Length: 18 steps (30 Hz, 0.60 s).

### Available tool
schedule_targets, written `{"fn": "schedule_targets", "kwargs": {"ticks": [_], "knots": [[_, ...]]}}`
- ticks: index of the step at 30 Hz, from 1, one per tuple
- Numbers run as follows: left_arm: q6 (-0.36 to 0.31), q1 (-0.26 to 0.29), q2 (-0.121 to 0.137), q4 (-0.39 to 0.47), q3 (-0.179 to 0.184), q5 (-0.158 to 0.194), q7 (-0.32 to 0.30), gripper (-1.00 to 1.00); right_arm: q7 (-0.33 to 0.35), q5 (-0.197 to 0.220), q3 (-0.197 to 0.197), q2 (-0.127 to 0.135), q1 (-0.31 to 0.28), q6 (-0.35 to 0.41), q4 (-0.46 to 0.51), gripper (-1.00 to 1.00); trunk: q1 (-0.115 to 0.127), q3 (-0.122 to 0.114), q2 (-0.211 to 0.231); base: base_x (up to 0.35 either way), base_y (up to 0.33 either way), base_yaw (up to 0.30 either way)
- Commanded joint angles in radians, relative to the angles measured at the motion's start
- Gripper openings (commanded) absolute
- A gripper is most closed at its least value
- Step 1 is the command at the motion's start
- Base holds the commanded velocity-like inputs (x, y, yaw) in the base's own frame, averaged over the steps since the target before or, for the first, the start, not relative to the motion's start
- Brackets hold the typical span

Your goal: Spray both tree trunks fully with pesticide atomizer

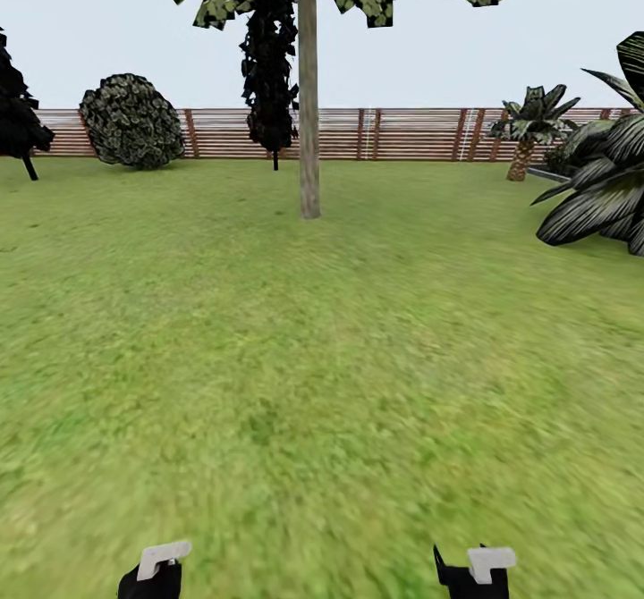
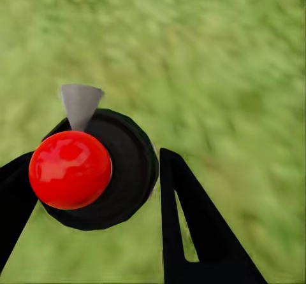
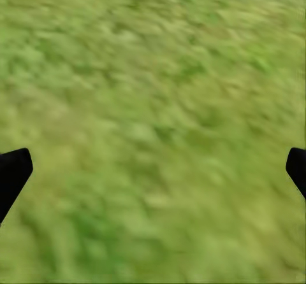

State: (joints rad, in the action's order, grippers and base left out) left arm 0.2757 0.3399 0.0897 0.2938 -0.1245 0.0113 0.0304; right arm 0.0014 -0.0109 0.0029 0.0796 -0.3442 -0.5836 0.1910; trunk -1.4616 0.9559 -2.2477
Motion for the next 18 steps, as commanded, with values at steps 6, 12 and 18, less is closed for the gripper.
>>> {"fn": "schedule_targets", "kwargs": {"ticks": [6, 12, 18], "knots": [[0.003, 0.0, 0.001, -0.001, 0.0, 0.001, 0.002, -1.0, 0.0, -0.001, 0.0, 0.0, 0.0, -0.003, -0.001, 1.0, 0.0, 0.01, 0.0, 0.34, 0.0, 0.0], [0.003, 0.001, 0.0, -0.001, 0.0, 0.001, 0.002, -1.0, 0.0, -0.001, 0.0, 0.0, -0.001, -0.003, -0.001, 1.0, 0.0, 0.02, 0.0, 0.34, 0.0, 0.0], [0.003, 0.001, 0.001, -0.001, 0.0, 0.001, 0.002, -1.0, 0.0, -0.001, 0.0, 0.0, -0.001, -0.004, -0.001, 1.0, 0.0, 0.027, 0.0, 0.34, 0.0, 0.0]]}}
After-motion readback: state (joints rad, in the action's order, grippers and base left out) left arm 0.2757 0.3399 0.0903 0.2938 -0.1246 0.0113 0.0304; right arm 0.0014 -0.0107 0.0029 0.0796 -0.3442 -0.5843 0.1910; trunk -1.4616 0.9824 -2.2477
